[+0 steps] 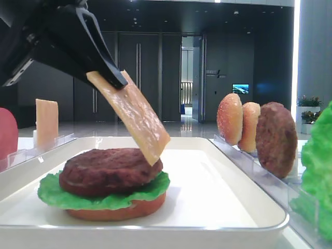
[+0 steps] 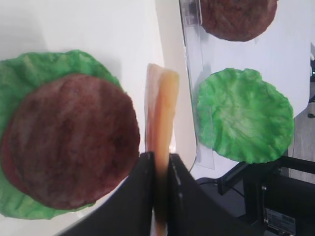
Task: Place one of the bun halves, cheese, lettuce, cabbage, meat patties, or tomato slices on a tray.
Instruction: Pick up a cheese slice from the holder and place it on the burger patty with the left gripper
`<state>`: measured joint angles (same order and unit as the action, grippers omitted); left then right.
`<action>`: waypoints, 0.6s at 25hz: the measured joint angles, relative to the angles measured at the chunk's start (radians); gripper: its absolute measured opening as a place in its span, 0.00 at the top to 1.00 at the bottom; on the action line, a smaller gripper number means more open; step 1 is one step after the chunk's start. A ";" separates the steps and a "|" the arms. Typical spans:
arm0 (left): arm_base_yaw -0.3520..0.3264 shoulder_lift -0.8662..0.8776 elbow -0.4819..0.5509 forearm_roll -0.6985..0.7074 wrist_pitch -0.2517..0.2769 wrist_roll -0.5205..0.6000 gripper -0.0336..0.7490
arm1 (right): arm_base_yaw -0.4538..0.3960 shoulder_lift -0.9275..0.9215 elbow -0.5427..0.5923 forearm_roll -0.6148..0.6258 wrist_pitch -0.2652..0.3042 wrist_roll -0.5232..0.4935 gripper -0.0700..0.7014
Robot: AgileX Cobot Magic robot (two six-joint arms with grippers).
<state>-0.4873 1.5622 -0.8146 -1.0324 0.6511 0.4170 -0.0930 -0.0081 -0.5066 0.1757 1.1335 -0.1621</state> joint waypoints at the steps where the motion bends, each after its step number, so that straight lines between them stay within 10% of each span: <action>1: 0.000 0.001 0.000 -0.010 -0.002 0.008 0.92 | 0.000 0.000 0.000 0.000 0.000 0.000 0.28; 15: 0.000 0.001 0.045 -0.055 -0.002 0.057 0.92 | 0.000 0.000 0.000 0.000 0.000 0.000 0.28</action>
<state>-0.4873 1.5632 -0.7692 -1.0875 0.6490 0.4744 -0.0930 -0.0081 -0.5066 0.1757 1.1335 -0.1621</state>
